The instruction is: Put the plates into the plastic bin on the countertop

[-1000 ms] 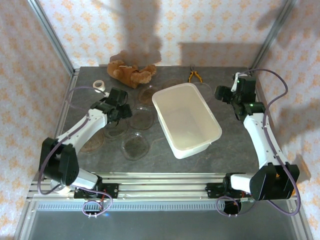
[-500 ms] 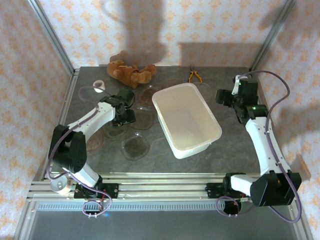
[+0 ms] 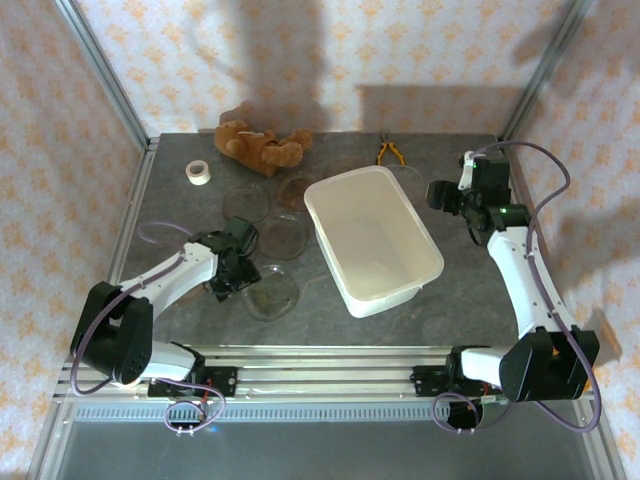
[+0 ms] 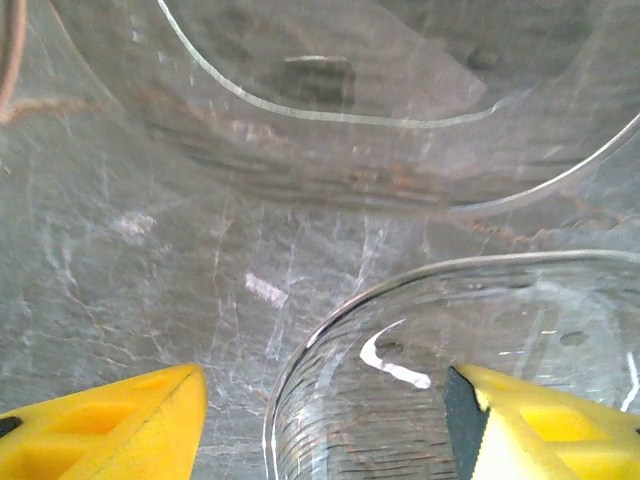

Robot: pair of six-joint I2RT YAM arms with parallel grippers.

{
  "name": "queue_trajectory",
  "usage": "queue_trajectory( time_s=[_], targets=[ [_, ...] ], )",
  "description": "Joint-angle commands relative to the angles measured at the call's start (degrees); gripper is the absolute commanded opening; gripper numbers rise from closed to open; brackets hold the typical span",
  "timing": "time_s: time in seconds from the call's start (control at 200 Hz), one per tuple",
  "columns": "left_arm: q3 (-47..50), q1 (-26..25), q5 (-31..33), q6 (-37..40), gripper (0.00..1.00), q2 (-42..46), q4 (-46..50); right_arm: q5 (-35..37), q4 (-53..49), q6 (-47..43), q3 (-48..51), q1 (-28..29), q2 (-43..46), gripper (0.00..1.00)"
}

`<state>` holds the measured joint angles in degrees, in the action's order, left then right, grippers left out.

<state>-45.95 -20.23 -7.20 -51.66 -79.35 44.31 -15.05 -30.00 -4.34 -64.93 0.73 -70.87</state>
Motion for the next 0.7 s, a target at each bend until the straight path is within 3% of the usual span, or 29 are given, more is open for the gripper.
queue_trajectory(
  time_s=[0.0,0.39,0.691],
  targets=[
    [1.9,-1.5,-1.5,-3.3,0.66,-0.4,-3.0,0.3,-0.3,-0.3,-0.9,0.4,0.7,0.78],
    [10.0,-3.6,-3.3,-6.1,0.59,0.1,-10.1,2.3,-0.1,-0.1,-0.4,0.4,0.6,0.78],
    [11.3,-3.8,-2.1,-5.8,0.39,1.2,-11.3,4.2,0.9,0.2,1.0,0.4,1.6,0.76]
  ],
)
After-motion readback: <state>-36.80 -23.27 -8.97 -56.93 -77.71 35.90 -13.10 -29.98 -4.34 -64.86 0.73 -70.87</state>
